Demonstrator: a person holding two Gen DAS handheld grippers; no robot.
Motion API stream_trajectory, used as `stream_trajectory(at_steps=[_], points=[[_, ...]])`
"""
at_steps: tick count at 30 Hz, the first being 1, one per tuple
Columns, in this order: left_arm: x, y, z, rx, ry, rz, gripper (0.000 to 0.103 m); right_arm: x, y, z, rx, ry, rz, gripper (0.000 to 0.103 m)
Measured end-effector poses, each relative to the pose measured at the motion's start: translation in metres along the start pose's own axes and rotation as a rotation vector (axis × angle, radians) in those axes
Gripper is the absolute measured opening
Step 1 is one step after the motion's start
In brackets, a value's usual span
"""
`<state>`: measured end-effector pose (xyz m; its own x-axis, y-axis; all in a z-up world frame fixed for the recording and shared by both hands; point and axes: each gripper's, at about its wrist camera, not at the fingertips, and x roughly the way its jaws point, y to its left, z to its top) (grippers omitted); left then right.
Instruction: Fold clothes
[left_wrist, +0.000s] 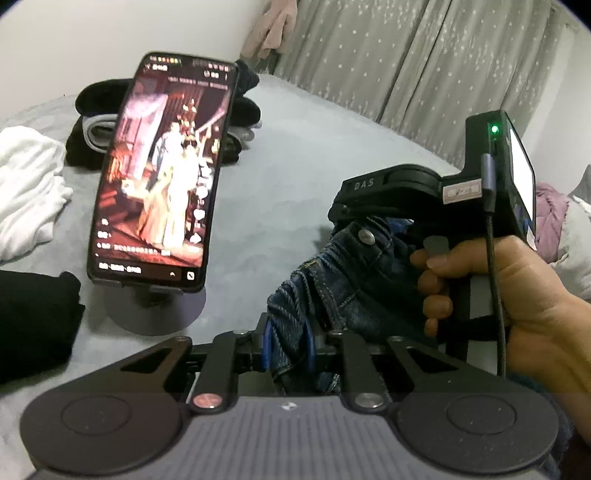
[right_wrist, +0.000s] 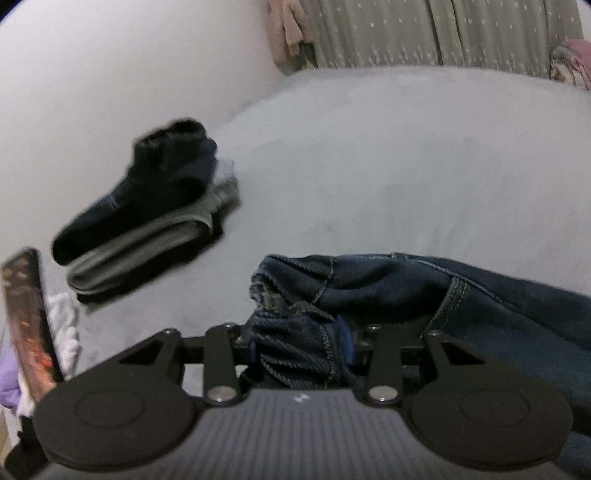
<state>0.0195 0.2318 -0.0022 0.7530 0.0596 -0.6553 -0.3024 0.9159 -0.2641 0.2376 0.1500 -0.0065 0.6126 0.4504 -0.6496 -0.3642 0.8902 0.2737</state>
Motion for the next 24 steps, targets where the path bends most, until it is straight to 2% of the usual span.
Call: stream_trajectory(at_steps=[2,4,6,13,19,24], points=[[0.002,0.0,0.001,-0.006,0.023,0.004,0.03,0.006,-0.003,-0.005,-0.001,0.008,0.0,0.051],[0.008,-0.003,0.001,-0.014,0.056,0.004,0.045,0.003,-0.003,-0.004,-0.001,0.006,0.012,0.061],[0.01,-0.005,0.001,-0.02,0.06,-0.001,0.052,-0.003,-0.002,-0.002,-0.001,0.0,0.032,0.071],[0.007,-0.027,0.008,0.04,0.053,0.027,0.075,-0.048,-0.009,0.008,-0.006,-0.031,0.066,0.088],[0.01,-0.031,0.006,0.13,0.041,0.048,0.079,-0.099,-0.035,0.001,-0.021,-0.065,0.018,0.089],[-0.002,-0.029,0.002,0.19,0.037,0.073,0.081,-0.144,-0.067,-0.02,-0.007,-0.086,-0.041,0.094]])
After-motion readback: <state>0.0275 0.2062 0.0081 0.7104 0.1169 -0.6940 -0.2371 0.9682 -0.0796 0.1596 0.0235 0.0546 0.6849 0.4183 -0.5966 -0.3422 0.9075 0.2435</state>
